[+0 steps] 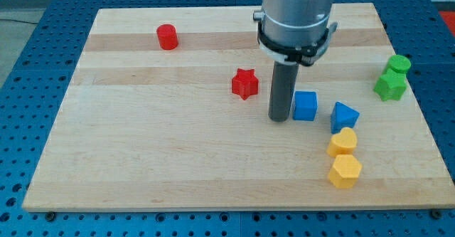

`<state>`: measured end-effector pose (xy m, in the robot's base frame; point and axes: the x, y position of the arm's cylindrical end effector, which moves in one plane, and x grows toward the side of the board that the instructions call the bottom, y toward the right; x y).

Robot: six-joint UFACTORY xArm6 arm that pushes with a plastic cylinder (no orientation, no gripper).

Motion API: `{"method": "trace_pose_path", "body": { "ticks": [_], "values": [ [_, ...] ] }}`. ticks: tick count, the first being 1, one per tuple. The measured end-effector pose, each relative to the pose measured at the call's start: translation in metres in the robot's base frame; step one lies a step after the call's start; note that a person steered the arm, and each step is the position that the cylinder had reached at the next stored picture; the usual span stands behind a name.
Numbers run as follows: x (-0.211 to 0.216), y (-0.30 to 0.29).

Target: Move red star right to the red circle

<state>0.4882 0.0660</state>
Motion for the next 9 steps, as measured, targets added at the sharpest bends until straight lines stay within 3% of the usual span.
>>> {"method": "trace_pose_path", "body": {
  "ticks": [1,2,5,7,8,9],
  "values": [
    [-0.001,0.032],
    [-0.028,0.048],
    [-0.06,0.063],
    [-0.035,-0.016],
    [-0.055,-0.057],
    [-0.12,-0.058]
  ]
}}
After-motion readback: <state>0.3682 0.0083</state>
